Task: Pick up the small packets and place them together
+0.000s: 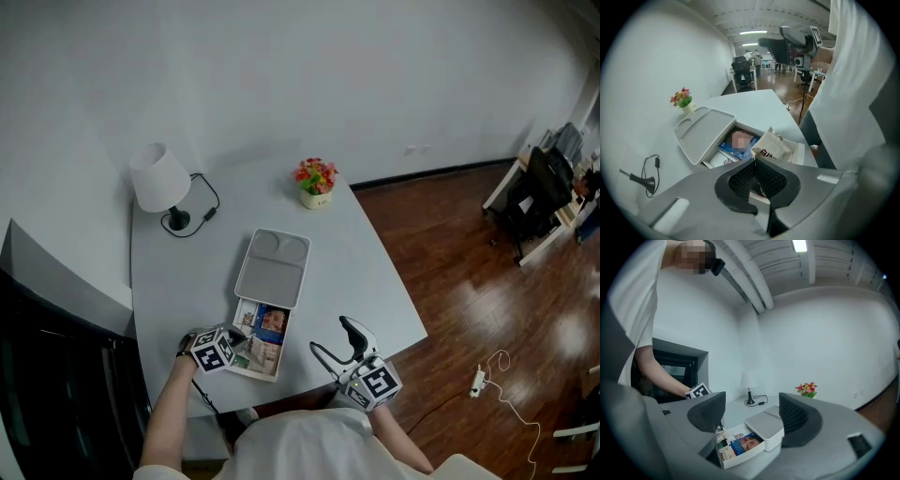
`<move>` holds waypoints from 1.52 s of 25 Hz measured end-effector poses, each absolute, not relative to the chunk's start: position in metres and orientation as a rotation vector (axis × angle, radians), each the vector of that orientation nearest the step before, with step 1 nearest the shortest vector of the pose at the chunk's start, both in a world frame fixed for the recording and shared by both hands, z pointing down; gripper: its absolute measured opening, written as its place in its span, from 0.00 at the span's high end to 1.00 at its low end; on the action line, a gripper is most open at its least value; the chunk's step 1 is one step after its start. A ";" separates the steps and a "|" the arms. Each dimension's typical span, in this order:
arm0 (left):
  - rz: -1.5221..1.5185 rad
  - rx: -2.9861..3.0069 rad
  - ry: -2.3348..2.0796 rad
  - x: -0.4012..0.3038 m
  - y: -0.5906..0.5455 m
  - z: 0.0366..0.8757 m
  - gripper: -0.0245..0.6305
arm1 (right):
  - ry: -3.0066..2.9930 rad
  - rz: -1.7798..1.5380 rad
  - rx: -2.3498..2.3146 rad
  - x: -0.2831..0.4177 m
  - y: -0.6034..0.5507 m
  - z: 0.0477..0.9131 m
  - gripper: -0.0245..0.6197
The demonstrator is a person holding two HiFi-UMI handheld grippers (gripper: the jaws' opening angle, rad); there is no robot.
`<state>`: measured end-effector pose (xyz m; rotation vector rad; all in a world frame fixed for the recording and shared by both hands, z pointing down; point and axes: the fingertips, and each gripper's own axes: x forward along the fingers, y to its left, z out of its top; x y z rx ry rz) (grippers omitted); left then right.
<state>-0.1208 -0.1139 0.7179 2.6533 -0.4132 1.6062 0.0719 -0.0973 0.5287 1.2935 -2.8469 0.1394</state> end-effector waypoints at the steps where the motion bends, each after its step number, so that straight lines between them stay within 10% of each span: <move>1: 1.570 2.647 -0.447 -0.123 -0.115 0.712 0.96 | -2.850 0.143 1.291 0.071 -0.097 0.528 0.41; 38: 1.694 2.483 -0.502 -0.124 -0.323 0.717 0.94 | -2.765 0.300 1.409 0.100 -0.131 0.545 0.41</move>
